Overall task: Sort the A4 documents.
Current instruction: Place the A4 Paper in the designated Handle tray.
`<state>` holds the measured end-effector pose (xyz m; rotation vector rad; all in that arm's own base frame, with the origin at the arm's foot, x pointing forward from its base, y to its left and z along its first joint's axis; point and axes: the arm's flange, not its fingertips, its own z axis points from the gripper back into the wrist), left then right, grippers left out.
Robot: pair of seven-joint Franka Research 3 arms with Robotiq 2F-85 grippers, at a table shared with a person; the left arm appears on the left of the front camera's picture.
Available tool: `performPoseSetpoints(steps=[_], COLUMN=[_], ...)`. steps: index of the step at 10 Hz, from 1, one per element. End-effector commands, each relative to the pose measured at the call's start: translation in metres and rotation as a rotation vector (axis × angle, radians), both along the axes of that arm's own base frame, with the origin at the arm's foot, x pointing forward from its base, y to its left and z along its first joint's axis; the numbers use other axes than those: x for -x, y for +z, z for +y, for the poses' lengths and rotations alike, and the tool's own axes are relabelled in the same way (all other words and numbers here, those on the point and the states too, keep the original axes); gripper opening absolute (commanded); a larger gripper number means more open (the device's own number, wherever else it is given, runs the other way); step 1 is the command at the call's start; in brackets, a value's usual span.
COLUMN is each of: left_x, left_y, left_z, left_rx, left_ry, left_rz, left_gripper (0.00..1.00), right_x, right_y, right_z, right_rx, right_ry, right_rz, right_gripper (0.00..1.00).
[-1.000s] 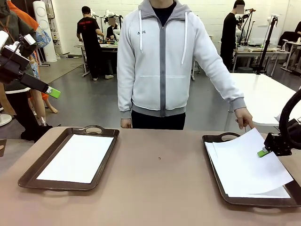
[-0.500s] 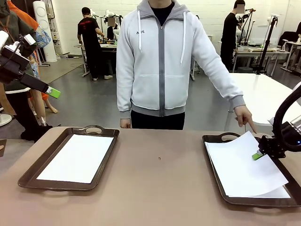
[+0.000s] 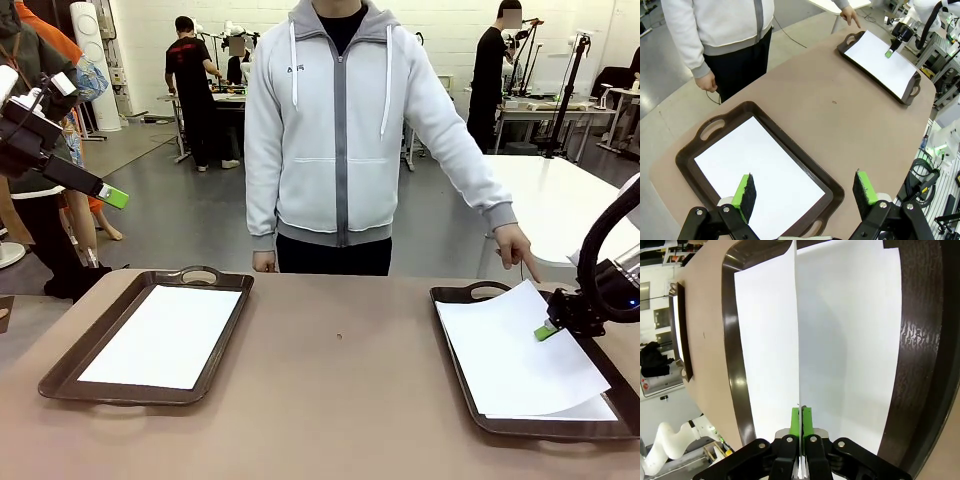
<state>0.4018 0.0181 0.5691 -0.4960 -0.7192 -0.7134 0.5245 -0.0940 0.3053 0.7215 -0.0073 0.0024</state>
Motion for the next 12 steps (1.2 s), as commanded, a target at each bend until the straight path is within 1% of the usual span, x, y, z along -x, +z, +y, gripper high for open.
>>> performPoseSetpoints(steps=[1, 2, 3, 4, 5, 6, 7, 8, 9, 10, 11, 12], left_x=[0.000, 0.000, 0.000, 0.000, 0.000, 0.000, 0.000, 0.000, 0.000, 0.000, 0.000, 0.000], left_y=[-0.001, -0.001, -0.001, -0.001, -0.001, -0.001, -0.001, -0.001, -0.001, -0.001, -0.001, -0.001], left_z=[-0.001, -0.001, -0.001, -0.001, -0.001, -0.001, -0.001, -0.001, -0.001, -0.001, -0.001, -0.001], left_rx=[-0.003, -0.003, -0.003, -0.003, -0.003, -0.003, -0.003, -0.003, -0.003, -0.003, -0.003, -0.003], left_ry=[0.006, 0.006, 0.006, 0.006, 0.006, 0.006, 0.006, 0.006, 0.006, 0.006, 0.006, 0.006], left_rz=[-0.005, -0.005, -0.005, -0.005, -0.005, -0.005, -0.005, -0.005, -0.005, -0.005, -0.005, -0.005], left_gripper=[1.00, 1.00, 1.00, 1.00, 1.00, 1.00, 1.00, 1.00, 1.00, 1.00, 1.00, 1.00], right_x=[-0.004, -0.004, -0.004, -0.004, -0.004, -0.004, -0.003, -0.001, 0.000, 0.002, 0.004, 0.006], right_y=[-0.005, -0.005, -0.005, -0.005, -0.005, -0.005, -0.006, -0.006, -0.003, 0.000, 0.003, 0.005], right_z=[0.000, -0.001, -0.002, -0.002, -0.003, -0.003, -0.004, -0.006, -0.009, -0.012, -0.013, -0.014], right_rx=[0.028, 0.033, 0.039, 0.041, 0.045, 0.049, 0.052, 0.056, 0.064, 0.077, 0.073, 0.075], right_ry=[-0.017, -0.022, -0.026, -0.025, -0.029, -0.033, -0.036, -0.042, -0.049, -0.059, -0.064, -0.067], right_rz=[0.036, 0.036, 0.037, 0.038, 0.036, 0.038, 0.038, 0.036, 0.032, 0.027, 0.020, 0.016], right_gripper=[0.01, 0.01, 0.20, 0.20, 0.39, 0.22, 0.58, 0.40, 0.77, 0.59, 0.95, 0.78])
